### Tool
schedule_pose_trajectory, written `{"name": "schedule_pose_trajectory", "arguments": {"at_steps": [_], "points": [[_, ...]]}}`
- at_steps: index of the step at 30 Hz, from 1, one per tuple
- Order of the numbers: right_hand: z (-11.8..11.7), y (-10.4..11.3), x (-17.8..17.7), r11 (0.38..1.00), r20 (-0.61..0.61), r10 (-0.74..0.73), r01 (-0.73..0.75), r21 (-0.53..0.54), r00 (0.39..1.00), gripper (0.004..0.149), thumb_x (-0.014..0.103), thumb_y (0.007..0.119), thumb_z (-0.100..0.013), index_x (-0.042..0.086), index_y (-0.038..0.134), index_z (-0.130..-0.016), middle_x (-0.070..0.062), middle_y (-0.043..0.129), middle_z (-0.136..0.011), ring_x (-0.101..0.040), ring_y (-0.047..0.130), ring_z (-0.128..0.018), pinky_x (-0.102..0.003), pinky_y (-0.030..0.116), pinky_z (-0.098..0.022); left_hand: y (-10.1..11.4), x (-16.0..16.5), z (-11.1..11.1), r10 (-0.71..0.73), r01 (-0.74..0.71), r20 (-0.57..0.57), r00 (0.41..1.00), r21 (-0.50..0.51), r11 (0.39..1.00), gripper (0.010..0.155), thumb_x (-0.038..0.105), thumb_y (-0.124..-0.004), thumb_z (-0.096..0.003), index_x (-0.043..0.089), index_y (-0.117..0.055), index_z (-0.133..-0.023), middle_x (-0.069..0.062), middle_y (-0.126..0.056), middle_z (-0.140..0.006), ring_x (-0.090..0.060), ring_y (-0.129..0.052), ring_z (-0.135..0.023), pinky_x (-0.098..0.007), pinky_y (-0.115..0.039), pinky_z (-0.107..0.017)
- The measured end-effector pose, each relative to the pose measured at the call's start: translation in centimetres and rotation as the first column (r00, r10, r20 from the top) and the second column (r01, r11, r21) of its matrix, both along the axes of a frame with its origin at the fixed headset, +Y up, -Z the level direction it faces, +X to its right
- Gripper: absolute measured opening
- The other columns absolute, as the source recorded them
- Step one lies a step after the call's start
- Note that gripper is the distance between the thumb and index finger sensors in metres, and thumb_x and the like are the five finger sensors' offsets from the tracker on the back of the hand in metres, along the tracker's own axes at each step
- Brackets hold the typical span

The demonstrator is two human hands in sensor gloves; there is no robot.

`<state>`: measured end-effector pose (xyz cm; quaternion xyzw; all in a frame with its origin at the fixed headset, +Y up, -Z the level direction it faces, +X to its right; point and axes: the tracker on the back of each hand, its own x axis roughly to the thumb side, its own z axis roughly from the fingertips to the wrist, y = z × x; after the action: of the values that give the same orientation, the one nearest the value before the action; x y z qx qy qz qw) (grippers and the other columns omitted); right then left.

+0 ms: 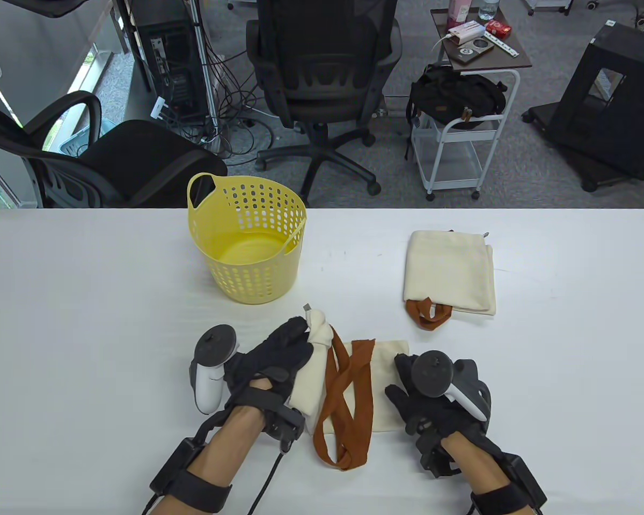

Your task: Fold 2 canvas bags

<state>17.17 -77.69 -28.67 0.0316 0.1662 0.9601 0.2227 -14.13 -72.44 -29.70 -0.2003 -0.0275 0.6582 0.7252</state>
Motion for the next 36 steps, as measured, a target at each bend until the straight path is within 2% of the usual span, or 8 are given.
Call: {"name": "schedule_pose_trajectory", "arguments": {"at_steps": [6,16,21,26,29,32,34,36], "points": [[0.0,-0.3,0.3,0.973,0.02,-0.219,0.22,-0.065,0.975,0.066,0.046,0.064,-0.05,0.017,0.043,-0.106,-0.019,0.053,-0.109,-0.037,0.071,-0.092,-0.05,0.07,-0.066,-1.1,4.0,0.3,-0.11,0.11,0.027,0.994,0.014,0.994,0.064,0.026,-0.086,-0.041,0.019,-0.058,-0.098,-0.003,-0.082,-0.09,-0.023,-0.105,-0.059,-0.046,-0.083,-0.062],[0.0,-0.7,0.3,0.942,0.038,-0.325,0.327,-0.074,0.945,0.067,0.047,0.061,-0.049,0.018,0.042,-0.106,-0.021,0.052,-0.11,-0.039,0.071,-0.092,-0.051,0.07,-0.068,-4.6,6.5,0.3,-0.267,0.267,0.029,0.963,0.01,0.964,0.064,0.023,-0.085,-0.0411,0.021,-0.058,-0.099,-0.003,-0.08,-0.094,-0.02,-0.104,-0.069,-0.045,-0.082,-0.066],[0.2,-0.5,0.0,0.937,0.028,-0.343,0.344,-0.055,0.939,0.08,0.053,0.072,-0.046,0.021,0.032,-0.107,-0.021,0.051,-0.11,-0.04,0.071,-0.093,-0.052,0.068,-0.069,-5.1,6.5,0.2,-0.264,0.264,0.037,0.964,-0.004,0.964,0.063,0.023,-0.082,-0.042,0.022,-0.056,-0.099,-0.003,-0.078,-0.095,-0.02,-0.103,-0.074,-0.045,-0.081,-0.068],[0.9,0.0,-1.7,0.993,0.034,-0.11,0.108,0.046,0.993,0.086,0.048,0.081,-0.045,0.02,0.027,-0.106,-0.017,0.054,-0.11,-0.036,0.074,-0.092,-0.051,0.069,-0.069,-4.9,6.9,0.3,-0.279,0.277,0.075,0.957,0.029,0.96,0.064,0.025,-0.081,-0.0426,0.022,-0.053,-0.1,-0.004,-0.073,-0.098,-0.022,-0.099,-0.078,-0.047,-0.077,-0.07],[1.1,0.3,-2.8,0.987,0.049,0.077,-0.083,0.134,0.996,0.085,0.042,0.086,-0.044,0.017,0.033,-0.106,-0.013,0.063,-0.106,-0.029,0.082,-0.086,-0.046,0.075,-0.065,-4.2,7.0,0.0,-0.21,0.205,0.169,0.963,0.045,0.978,0.067,0.028,-0.081,-0.0432,0.019,-0.049,-0.101,-0.01,-0.064,-0.103,-0.032,-0.089,-0.087,-0.054,-0.068,-0.071],[1.1,0.5,-3.4,0.97,0.061,0.146,-0.155,0.188,0.987,0.083,0.04,0.088,-0.043,0.015,0.039,-0.105,-0.013,0.07,-0.102,-0.026,0.088,-0.08,-0.043,0.08,-0.06,-2.4,6.2,-0.3,-0.182,0.172,0.236,0.955,0.065,0.983,0.067,0.03,-0.08,-0.0444,0.02,-0.049,-0.102,-0.01,-0.059,-0.107,-0.038,-0.077,-0.096,-0.058,-0.061,-0.073],[1.0,0.5,-3.5,0.967,0.065,0.162,-0.172,0.189,0.985,0.082,0.039,0.088,-0.043,0.015,0.041,-0.105,-0.012,0.071,-0.101,-0.025,0.089,-0.078,-0.042,0.081,-0.059,-0.9,5.2,-0.3,-0.298,0.259,0.226,0.927,0.185,0.948,0.067,0.03,-0.083,-0.0432,0.02,-0.052,-0.102,-0.01,-0.061,-0.106,-0.039,-0.076,-0.096,-0.059,-0.059,-0.073],[1.0,0.5,-3.5,0.969,0.068,0.157,-0.167,0.184,0.985,0.081,0.038,0.088,-0.043,0.015,0.041,-0.105,-0.012,0.071,-0.101,-0.024,0.089,-0.078,-0.041,0.081,-0.058,-0.1,4.0,-0.2,-0.524,0.445,0.219,0.823,0.324,0.835,0.069,0.035,-0.084,-0.0426,0.022,-0.053,-0.102,-0.01,-0.058,-0.108,-0.039,-0.072,-0.1,-0.06,-0.058,-0.074]]}}
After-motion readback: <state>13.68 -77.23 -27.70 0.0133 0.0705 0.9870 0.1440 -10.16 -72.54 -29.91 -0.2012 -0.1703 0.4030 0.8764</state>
